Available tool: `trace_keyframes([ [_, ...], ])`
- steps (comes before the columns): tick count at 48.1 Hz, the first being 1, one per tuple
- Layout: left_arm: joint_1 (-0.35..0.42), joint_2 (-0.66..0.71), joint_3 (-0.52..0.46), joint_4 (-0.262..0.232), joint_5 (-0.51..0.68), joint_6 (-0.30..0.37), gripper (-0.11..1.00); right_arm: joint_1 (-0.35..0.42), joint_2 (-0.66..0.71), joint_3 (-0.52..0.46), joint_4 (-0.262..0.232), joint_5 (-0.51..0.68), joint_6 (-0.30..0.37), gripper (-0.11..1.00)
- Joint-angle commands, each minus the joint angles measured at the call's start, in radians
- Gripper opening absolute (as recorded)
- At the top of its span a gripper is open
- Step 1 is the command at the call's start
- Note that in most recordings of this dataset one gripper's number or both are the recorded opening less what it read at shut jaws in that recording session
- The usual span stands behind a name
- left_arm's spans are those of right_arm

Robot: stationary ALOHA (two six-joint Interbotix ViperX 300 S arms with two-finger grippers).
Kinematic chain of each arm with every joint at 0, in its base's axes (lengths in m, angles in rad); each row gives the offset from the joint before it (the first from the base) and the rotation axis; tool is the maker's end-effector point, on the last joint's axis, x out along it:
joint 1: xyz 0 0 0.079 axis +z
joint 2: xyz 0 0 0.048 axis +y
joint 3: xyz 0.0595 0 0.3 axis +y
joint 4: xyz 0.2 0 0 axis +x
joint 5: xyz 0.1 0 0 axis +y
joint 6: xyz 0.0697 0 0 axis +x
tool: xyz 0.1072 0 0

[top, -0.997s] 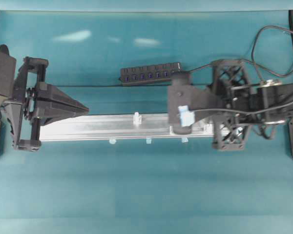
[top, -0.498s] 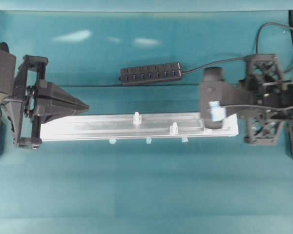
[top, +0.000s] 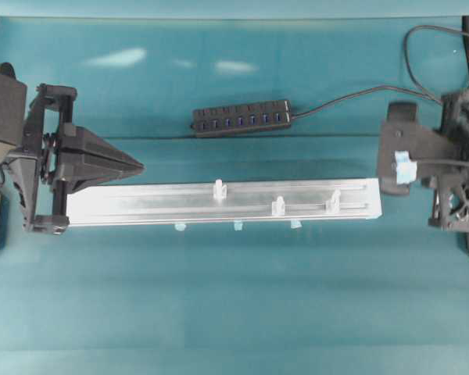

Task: Pass the USB cable through three rings with both arms.
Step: 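Carry the cable right to the rightmost white ring, then push the plug leftward through the rightmost ring with the right gripper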

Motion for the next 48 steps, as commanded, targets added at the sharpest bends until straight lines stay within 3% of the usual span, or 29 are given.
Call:
trace_keyframes([
  [1, 0.009, -0.003, -0.032, 0.002, -0.008, -0.002, 0.02, -0.002, -0.003, 0.037, 0.025, -0.064, 0.018, -0.08],
  [8, 0.012, -0.002, -0.032, 0.002, -0.008, -0.002, 0.02, -0.003, 0.015, 0.092, 0.057, -0.16, 0.023, -0.08],
  [18, 0.02, 0.002, -0.038, 0.002, -0.009, 0.0, 0.02, -0.015, 0.054, 0.149, 0.058, -0.224, 0.021, -0.08],
  [48, 0.021, 0.026, -0.049, 0.002, -0.009, 0.005, 0.02, -0.035, 0.275, 0.147, 0.086, -0.382, 0.012, -0.08],
])
